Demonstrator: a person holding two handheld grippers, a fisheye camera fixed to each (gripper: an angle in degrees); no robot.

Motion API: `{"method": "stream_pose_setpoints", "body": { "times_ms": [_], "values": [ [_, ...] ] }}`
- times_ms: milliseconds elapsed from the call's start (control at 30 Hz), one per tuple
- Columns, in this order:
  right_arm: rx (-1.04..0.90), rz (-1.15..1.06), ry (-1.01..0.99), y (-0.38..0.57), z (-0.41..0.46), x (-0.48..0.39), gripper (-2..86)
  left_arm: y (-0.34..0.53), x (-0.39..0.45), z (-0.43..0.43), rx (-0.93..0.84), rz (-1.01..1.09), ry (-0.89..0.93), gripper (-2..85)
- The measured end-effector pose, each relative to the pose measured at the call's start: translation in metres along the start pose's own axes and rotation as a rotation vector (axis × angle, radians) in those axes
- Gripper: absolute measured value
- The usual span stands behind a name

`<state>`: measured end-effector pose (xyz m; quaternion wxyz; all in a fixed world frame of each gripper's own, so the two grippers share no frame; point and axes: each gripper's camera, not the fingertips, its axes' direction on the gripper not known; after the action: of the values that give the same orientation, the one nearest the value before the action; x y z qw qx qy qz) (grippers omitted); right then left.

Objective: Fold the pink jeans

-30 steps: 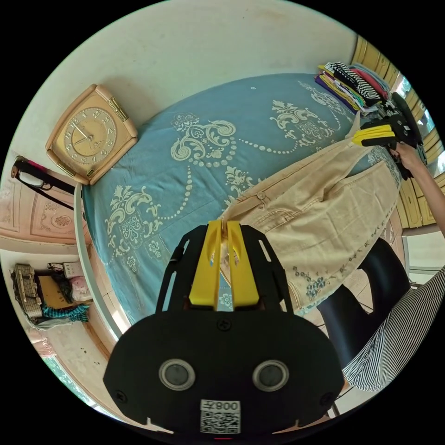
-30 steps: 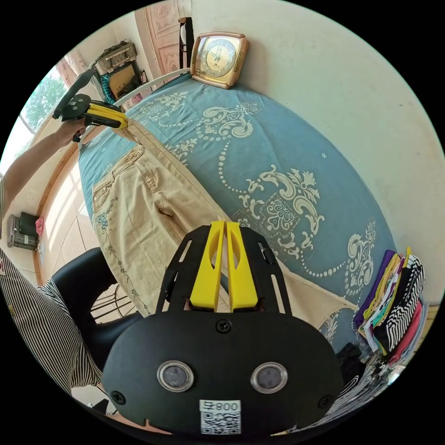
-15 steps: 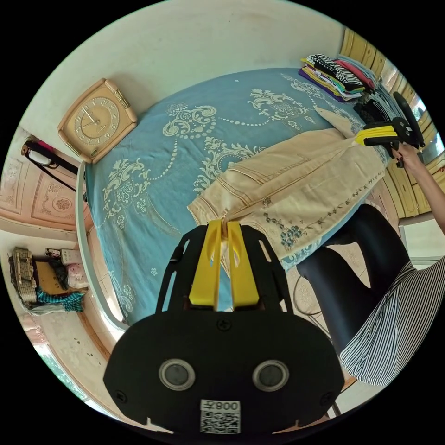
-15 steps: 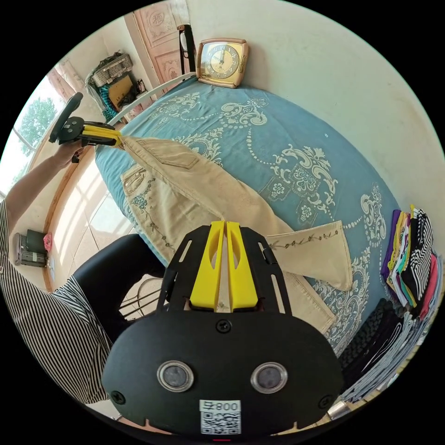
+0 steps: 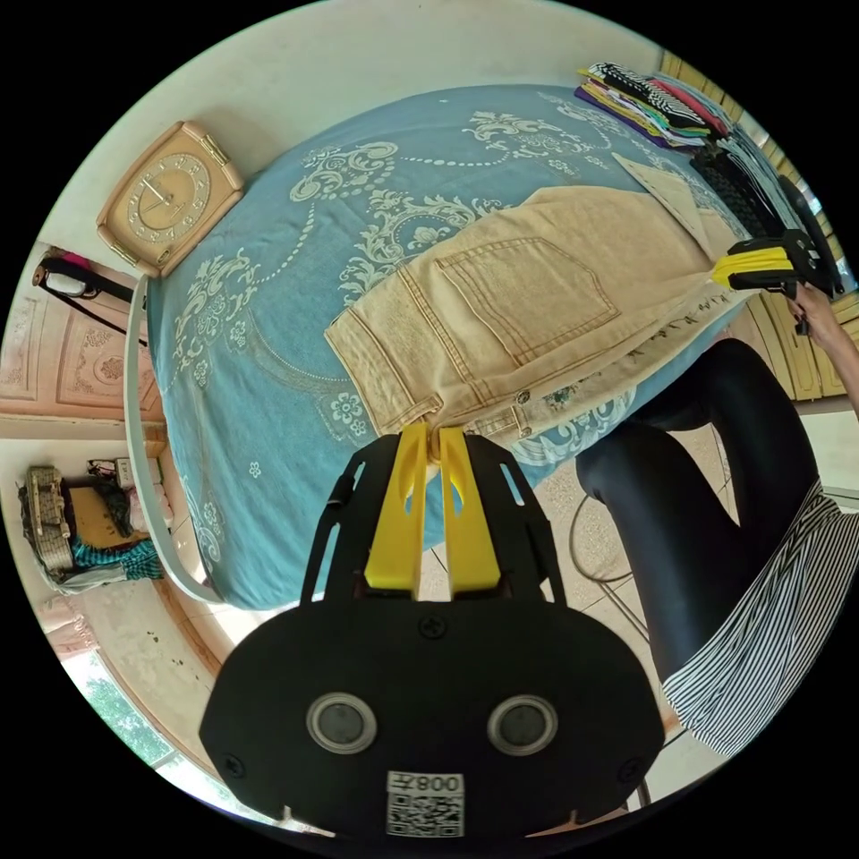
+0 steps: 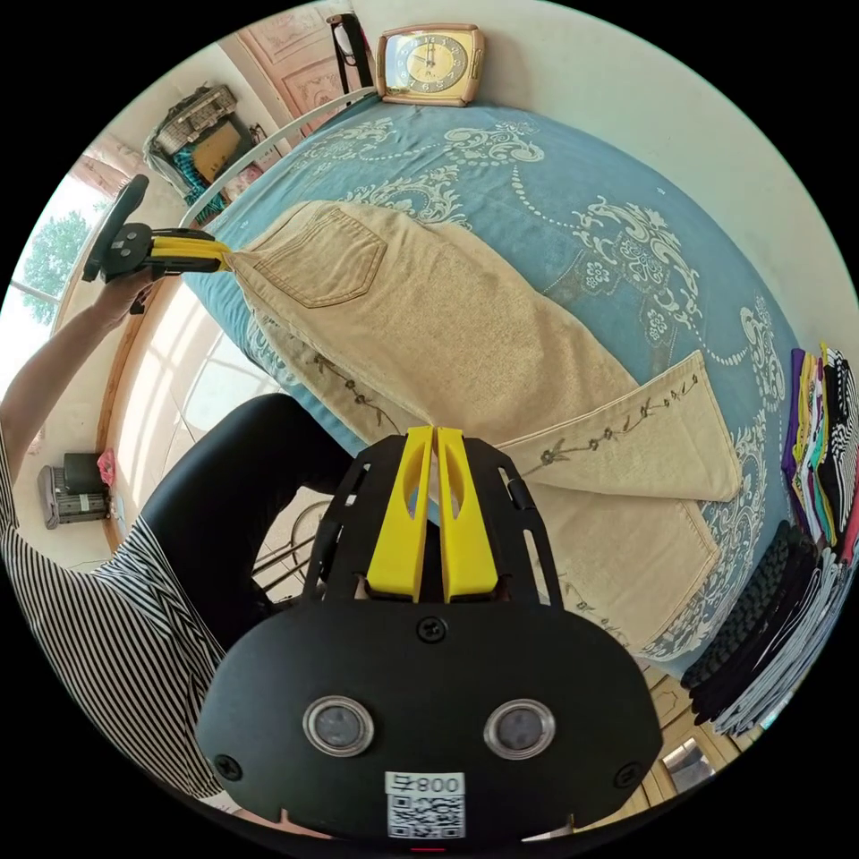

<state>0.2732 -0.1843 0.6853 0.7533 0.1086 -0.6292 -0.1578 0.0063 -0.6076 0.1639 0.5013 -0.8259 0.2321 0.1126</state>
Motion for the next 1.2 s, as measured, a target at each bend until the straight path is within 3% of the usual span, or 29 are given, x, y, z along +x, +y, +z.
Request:
{"method": "stream_pose_setpoints", "body": {
  "times_ms": [1200],
  "values": [
    [-0.073, -0.064, -0.020, 0.050, 0.144, 0.067, 0.6, 0.056, 0.019, 0.108, -0.117, 0.085, -0.062, 2.4]
  ]
}}
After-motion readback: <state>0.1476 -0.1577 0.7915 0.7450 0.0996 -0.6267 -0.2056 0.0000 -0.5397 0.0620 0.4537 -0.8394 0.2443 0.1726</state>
